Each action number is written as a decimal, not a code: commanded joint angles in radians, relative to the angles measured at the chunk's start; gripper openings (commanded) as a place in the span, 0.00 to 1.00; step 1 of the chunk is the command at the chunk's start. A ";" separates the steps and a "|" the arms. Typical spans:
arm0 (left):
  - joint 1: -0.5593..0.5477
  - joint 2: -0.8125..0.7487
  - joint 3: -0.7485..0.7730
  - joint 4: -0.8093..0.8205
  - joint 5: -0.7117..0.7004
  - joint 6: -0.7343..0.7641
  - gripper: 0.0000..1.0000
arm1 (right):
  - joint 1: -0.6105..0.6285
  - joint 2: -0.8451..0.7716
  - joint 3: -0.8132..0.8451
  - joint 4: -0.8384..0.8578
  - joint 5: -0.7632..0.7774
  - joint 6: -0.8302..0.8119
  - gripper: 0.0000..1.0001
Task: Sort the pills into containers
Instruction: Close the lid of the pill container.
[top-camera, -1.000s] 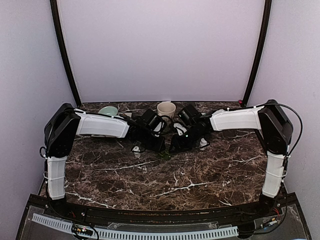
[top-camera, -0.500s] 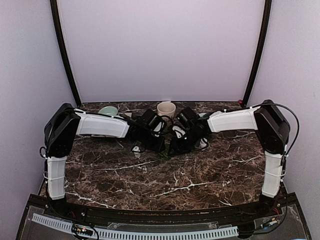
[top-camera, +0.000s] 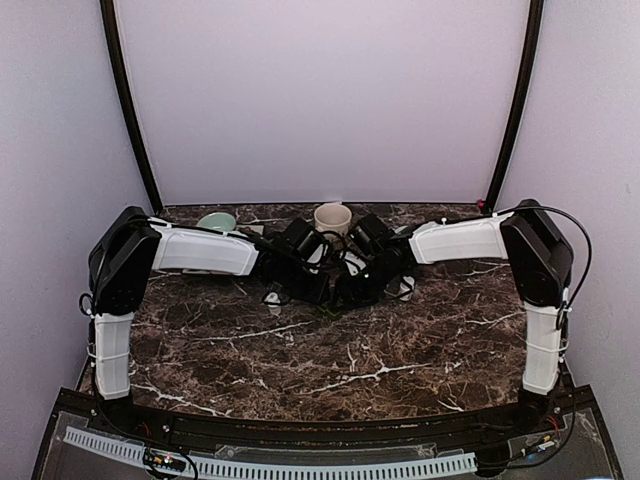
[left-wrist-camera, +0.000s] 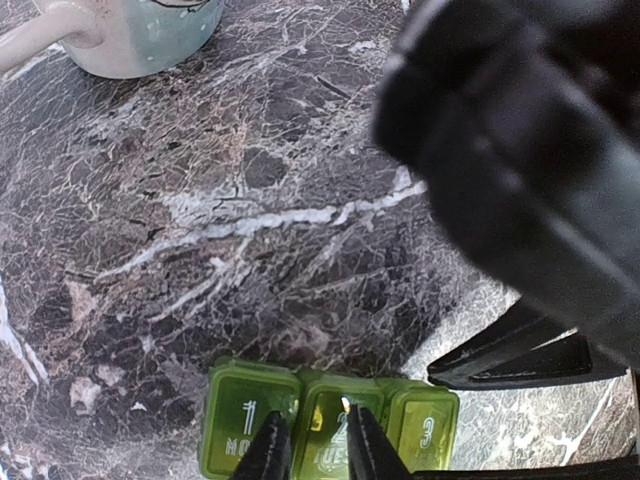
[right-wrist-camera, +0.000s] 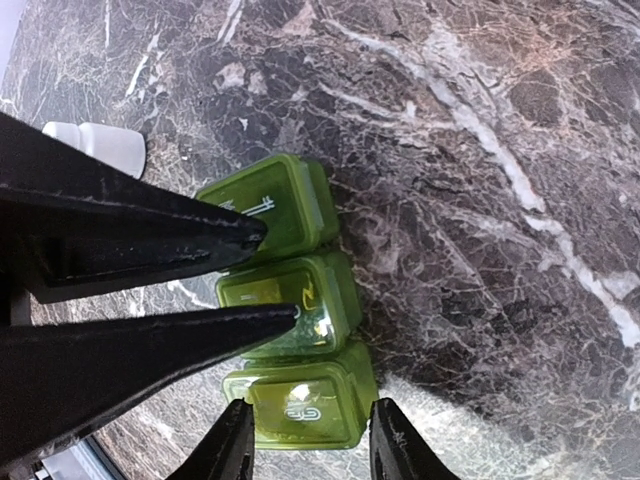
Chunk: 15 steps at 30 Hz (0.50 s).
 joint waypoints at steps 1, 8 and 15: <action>0.006 0.001 -0.006 -0.050 -0.014 0.006 0.21 | 0.010 0.030 0.036 -0.007 -0.008 -0.012 0.39; 0.006 0.001 -0.008 -0.045 -0.016 0.008 0.21 | 0.013 0.044 0.041 -0.014 -0.006 -0.018 0.40; 0.006 0.002 -0.014 -0.038 -0.016 0.006 0.21 | 0.020 0.059 0.048 -0.032 0.014 -0.030 0.40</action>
